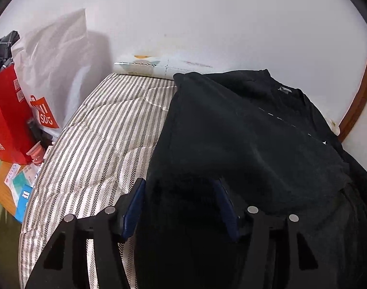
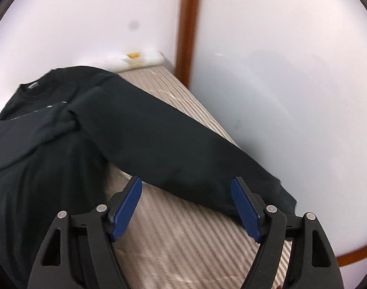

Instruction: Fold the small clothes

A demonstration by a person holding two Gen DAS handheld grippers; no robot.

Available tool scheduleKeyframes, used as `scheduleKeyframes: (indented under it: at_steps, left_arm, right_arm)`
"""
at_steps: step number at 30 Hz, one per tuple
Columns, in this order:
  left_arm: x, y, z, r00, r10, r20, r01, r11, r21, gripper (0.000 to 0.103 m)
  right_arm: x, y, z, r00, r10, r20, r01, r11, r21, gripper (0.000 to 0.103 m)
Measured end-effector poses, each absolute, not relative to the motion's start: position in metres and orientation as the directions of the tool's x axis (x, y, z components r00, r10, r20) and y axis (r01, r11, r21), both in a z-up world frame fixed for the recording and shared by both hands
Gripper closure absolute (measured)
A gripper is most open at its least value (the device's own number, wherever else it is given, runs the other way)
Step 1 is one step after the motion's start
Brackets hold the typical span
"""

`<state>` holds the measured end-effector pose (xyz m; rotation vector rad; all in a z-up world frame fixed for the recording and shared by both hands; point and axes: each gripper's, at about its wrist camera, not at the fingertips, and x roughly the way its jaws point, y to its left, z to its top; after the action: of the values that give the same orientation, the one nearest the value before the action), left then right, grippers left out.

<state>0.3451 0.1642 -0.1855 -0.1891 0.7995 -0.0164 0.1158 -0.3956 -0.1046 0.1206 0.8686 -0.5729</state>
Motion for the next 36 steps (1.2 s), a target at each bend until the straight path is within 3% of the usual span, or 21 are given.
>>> scheduleKeyframes:
  at_steps: [3, 11, 23, 36]
  left_arm:
    - [0.346, 0.167, -0.186, 0.697, -0.093, -0.711, -0.061, 0.98, -0.188, 0.046]
    - [0.349, 0.164, -0.191, 0.683, -0.091, -0.725, -0.056, 0.983, -0.176, 0.044]
    - [0.352, 0.166, -0.195, 0.663, -0.074, -0.745, -0.088, 0.98, -0.177, 0.043]
    - [0.354, 0.165, -0.197, 0.652, -0.057, -0.756, -0.099, 0.982, -0.159, 0.042]
  right_arm:
    - [0.113, -0.409, -0.123, 0.5, -0.384, -0.776, 0.514, 0.853, -0.091, 0.027]
    - [0.129, -0.425, -0.167, 0.421, -0.429, -0.799, 0.507, 0.842, -0.185, 0.027]
    - [0.124, -0.436, -0.173, 0.481, -0.403, -0.779, 0.56, 0.825, -0.081, 0.027]
    - [0.132, -0.438, -0.176, 0.473, -0.405, -0.782, 0.57, 0.818, -0.08, 0.024]
